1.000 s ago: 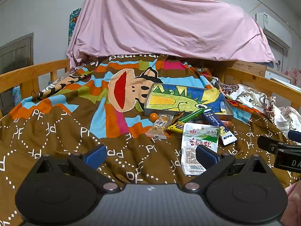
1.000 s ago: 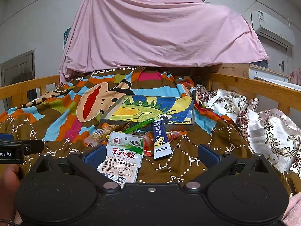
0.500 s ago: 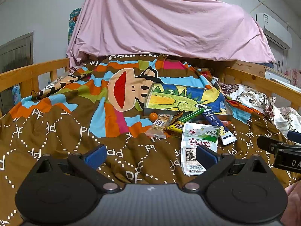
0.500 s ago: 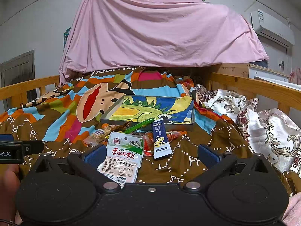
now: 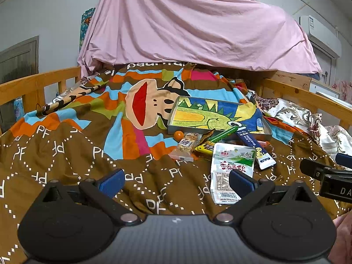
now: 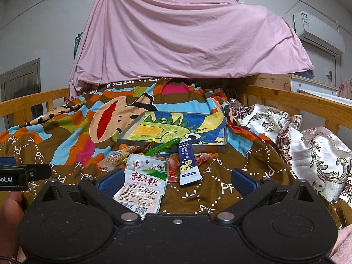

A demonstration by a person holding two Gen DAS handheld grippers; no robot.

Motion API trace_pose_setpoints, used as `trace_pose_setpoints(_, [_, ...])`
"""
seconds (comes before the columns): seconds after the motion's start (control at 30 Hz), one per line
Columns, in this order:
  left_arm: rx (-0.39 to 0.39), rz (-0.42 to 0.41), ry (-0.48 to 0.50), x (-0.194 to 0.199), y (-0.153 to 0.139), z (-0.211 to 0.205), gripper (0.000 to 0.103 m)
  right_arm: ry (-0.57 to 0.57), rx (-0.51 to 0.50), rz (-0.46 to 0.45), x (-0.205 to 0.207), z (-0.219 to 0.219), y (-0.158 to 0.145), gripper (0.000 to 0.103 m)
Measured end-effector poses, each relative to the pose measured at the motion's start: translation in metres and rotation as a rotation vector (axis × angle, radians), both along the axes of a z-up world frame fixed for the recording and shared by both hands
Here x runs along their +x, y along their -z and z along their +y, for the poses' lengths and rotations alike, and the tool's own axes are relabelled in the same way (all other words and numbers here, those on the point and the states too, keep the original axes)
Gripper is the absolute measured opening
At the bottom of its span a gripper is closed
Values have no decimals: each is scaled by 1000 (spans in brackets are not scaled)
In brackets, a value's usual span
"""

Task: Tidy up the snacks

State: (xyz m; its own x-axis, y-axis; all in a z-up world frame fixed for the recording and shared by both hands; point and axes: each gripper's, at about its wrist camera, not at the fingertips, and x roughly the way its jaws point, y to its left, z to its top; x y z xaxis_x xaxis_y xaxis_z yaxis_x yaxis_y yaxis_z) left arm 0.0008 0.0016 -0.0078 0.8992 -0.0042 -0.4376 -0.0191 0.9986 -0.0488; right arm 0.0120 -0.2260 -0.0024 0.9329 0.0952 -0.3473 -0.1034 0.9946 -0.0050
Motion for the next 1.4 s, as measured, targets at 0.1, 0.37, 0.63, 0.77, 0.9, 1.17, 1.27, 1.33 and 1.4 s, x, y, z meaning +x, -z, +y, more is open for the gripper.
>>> trace_pose_setpoints(0.1, [0,2,1,0,1,0,103,5,-2,0,-1,0,-1,103])
trace_pose_setpoints(0.37, [6,18,-4,4,5,-2,103,9,-5,10,3,1,1,103])
trace_pose_setpoints(0.63, [15,54,9,11,11,-4,103,47,18,54,12,-6,-4,103])
trace_pose_setpoints(0.77, [29,87,11,22,13,-7,103,61,59,116,30,-13,-6,103])
trace_pose_setpoints(0.9, [47,103,29,34,15,-14,103,42,56,155,52,-20,-9,103])
trace_pose_setpoints(1.17, [50,146,123,71,27,-41,103,-18,-23,177,107,-39,-10,102])
trace_pose_setpoints(1.27, [30,168,157,92,34,-54,103,-53,-44,192,132,-45,-3,102])
trace_pose_setpoints(1.33, [16,178,171,105,39,-62,103,-74,-91,187,147,-45,6,102])
trace_pose_setpoints(1.4, [13,183,185,116,45,-70,103,-75,-125,189,160,-45,16,102])
